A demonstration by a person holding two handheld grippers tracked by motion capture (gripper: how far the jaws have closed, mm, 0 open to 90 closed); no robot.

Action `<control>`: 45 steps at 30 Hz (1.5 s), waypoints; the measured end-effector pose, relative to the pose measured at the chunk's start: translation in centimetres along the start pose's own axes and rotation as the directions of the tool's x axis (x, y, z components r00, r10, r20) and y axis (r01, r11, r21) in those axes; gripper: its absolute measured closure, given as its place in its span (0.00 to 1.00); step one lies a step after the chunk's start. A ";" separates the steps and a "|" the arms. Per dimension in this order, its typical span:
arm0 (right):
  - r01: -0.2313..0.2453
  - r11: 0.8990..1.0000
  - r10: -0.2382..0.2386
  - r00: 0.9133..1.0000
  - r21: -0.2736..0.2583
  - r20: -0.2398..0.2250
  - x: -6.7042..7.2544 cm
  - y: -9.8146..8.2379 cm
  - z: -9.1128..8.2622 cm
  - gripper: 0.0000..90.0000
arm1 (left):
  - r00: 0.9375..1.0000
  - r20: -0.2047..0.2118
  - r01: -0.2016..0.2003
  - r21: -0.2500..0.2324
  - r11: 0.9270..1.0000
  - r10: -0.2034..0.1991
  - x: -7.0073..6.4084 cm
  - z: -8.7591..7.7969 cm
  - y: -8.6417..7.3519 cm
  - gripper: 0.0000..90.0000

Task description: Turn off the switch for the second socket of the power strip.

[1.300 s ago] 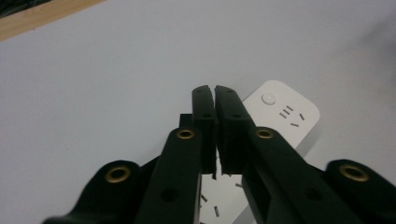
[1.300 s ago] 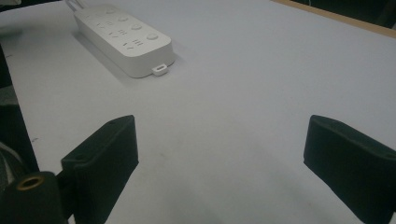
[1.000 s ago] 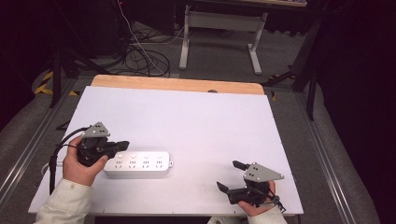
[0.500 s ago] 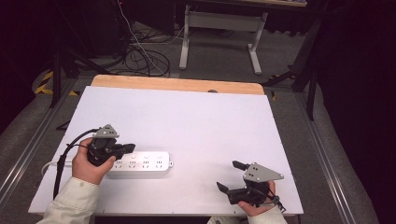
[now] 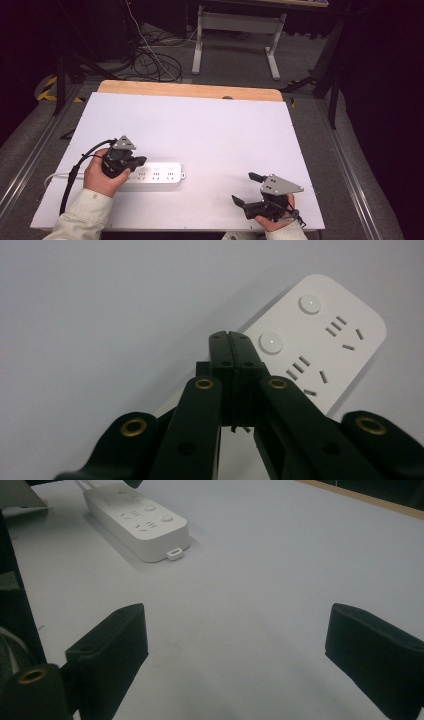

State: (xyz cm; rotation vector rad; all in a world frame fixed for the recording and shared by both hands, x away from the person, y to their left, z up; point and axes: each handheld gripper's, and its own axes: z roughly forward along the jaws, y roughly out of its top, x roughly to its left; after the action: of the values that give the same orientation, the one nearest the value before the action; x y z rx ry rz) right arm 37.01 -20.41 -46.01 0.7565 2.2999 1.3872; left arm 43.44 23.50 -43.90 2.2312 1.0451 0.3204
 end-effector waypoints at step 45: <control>-0.005 1.000 0.006 1.000 0.002 -0.014 0.0 -0.1 0.1 0.12 | 0.999 -0.023 -0.024 0.064 0.998 0.025 -0.2 1.0 -0.4 1.00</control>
State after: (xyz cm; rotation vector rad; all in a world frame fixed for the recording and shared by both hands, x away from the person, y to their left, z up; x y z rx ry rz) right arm 37.03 -20.40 -46.10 0.7567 2.3122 1.3968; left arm 43.51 23.08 -44.90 2.3035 1.0548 0.3291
